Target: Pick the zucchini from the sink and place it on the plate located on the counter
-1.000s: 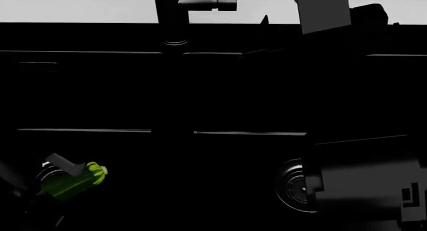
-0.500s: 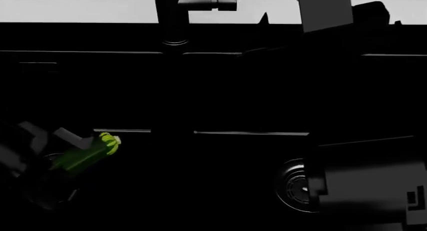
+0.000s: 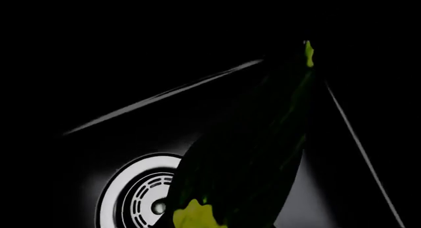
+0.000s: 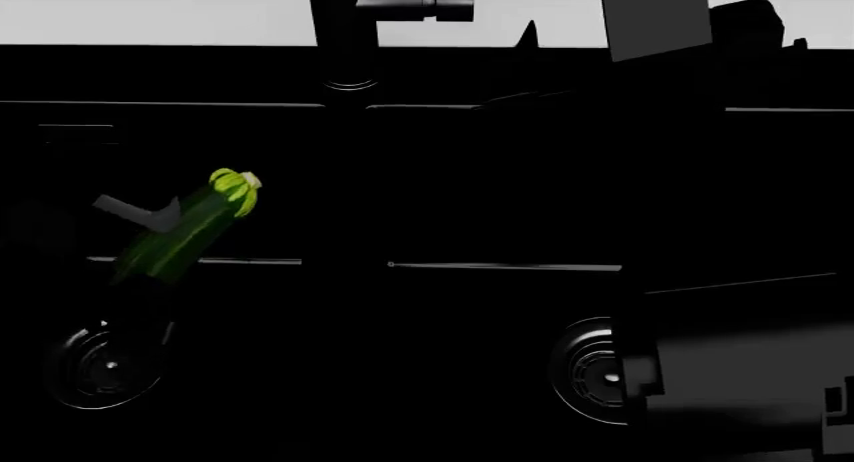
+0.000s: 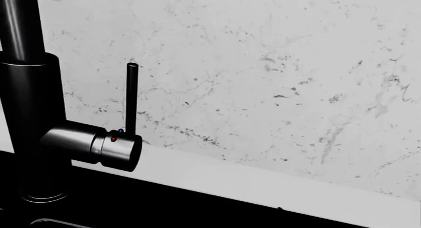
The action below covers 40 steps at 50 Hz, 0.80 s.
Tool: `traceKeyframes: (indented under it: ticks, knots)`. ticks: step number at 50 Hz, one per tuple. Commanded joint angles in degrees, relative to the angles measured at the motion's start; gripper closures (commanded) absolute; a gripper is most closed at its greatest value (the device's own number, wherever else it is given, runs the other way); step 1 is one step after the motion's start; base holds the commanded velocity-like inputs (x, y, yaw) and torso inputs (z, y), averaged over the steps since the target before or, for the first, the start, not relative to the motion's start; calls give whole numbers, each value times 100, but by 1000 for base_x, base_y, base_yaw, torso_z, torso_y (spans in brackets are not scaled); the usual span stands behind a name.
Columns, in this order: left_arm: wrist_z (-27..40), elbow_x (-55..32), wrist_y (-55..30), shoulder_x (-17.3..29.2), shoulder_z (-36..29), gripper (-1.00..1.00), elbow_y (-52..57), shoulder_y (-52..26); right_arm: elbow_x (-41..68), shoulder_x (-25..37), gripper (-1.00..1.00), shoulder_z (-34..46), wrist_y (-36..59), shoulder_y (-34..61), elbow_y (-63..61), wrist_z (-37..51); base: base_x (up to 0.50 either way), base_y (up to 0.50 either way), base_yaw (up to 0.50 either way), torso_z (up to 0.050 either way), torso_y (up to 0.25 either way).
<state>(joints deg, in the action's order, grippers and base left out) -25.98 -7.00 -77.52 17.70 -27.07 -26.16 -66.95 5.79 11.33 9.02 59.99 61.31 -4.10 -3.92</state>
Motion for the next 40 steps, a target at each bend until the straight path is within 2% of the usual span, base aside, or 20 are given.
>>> traceKeyframes:
  ticks: [1, 15, 21, 32, 40]
  knots:
    - [375, -189, -495, 235, 875, 100, 1699, 623, -27, -12, -100, 41, -39, 7, 61, 12, 0, 0, 0, 0, 0]
    - [391, -212, -425, 227, 884, 100, 1675, 576, 12, -4, -100, 32, -43, 3, 34, 55, 0, 0, 0, 0, 0]
    - [473, -224, -482, 204, 1057, 100, 1943, 554, 31, 0, -100, 27, -18, 5, 20, 71, 0, 0, 0, 0, 0]
    - [784, -301, -1227, 146, 1550, 100, 3362, 666, 50, 17, -100, 63, -53, -8, 26, 81, 0, 0, 0, 0, 0]
    - [1283, -889, -1241, 256, 1602, 100, 3334, 553, 78, 27, -100, 66, -69, -9, 21, 87, 0, 0, 0, 0, 110]
